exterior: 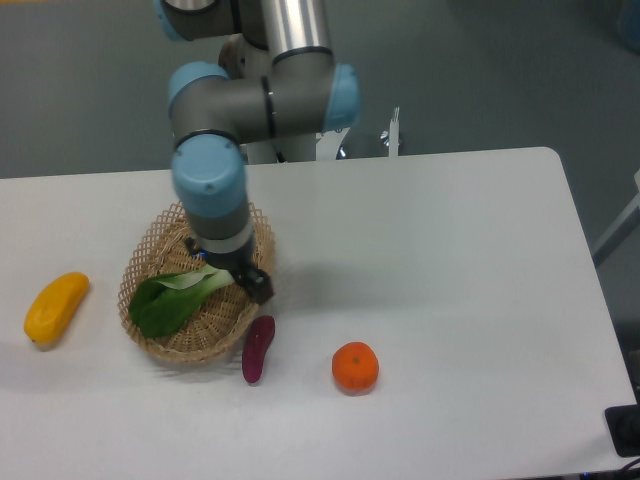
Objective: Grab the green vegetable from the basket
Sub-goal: 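Move the open gripper over the bok choy in the wicker basket, then lower the gripper onto the bok choy leaves and close it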
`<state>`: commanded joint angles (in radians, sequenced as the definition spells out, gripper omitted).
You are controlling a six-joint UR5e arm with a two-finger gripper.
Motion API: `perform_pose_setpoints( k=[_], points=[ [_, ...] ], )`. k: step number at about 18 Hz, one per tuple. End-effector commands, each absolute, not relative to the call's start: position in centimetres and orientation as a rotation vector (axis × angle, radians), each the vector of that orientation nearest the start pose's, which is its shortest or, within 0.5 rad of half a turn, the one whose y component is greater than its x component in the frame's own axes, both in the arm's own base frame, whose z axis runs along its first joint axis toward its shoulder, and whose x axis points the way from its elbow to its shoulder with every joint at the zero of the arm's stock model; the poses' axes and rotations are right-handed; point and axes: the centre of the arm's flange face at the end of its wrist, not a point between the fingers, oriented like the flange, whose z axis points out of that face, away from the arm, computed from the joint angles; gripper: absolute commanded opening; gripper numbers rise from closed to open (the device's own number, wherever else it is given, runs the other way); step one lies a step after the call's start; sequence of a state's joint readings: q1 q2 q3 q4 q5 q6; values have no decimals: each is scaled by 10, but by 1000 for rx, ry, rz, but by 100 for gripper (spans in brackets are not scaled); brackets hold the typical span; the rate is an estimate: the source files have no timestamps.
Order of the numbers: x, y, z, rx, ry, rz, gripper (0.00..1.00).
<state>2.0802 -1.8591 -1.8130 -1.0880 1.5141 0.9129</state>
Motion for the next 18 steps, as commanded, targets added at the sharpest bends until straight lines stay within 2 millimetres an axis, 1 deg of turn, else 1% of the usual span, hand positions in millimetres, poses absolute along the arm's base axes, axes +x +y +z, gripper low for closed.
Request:
perform_pose_setpoints(
  k=[2,6,8,10,12,13,15,17,18],
  points=[
    [-137,555,254,-3056,617,-95,100],
    [-126,564,239,-3040,606,-114,100],
    [-120,569,226,-3045,593,-117,100],
    [-114,571,221,-3048,581,-118,100],
    [-114,573,216,-3046,583,-116,100],
    [-114,574,214,-3046,581,-115,93],
    [-110,575,214,-3045,586,-115,62],
    [-111,575,216,-3044,585,-111,34],
    [-111,575,218,-3044,586,-102,23]
  ],
)
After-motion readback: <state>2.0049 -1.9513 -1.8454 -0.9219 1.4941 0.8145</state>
